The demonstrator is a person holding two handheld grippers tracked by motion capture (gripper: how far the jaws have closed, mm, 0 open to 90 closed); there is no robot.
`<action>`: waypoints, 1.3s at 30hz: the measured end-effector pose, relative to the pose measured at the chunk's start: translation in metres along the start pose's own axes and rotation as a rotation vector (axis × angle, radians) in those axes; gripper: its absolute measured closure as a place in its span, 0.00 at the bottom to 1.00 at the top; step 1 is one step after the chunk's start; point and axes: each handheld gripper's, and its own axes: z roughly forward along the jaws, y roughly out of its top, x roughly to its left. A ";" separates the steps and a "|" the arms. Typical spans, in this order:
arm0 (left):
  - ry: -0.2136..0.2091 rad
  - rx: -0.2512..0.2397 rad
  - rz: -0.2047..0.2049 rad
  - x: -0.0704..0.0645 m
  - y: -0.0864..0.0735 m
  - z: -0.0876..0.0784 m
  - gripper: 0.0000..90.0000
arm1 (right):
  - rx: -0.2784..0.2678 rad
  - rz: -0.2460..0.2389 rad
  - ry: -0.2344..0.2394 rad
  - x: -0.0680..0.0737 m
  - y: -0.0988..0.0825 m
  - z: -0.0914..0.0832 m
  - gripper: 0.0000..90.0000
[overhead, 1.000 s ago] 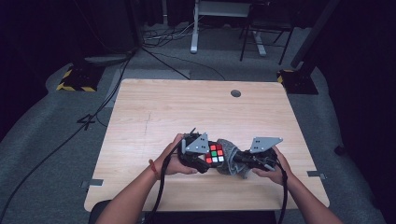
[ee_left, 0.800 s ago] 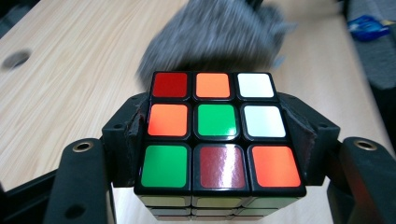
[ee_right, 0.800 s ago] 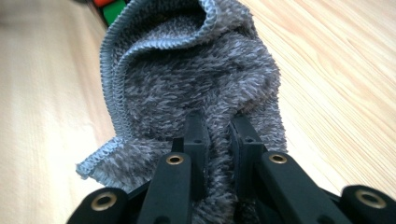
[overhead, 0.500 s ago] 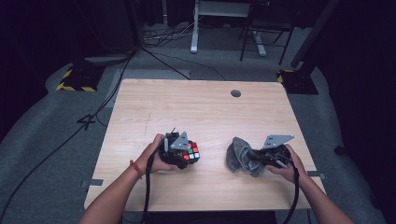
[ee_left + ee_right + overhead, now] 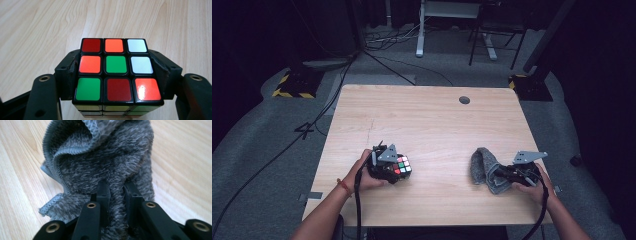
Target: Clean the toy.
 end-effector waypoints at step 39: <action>0.122 0.014 -0.031 -0.004 -0.020 -0.027 0.18 | -0.048 -0.002 -0.043 0.006 0.013 -0.012 0.50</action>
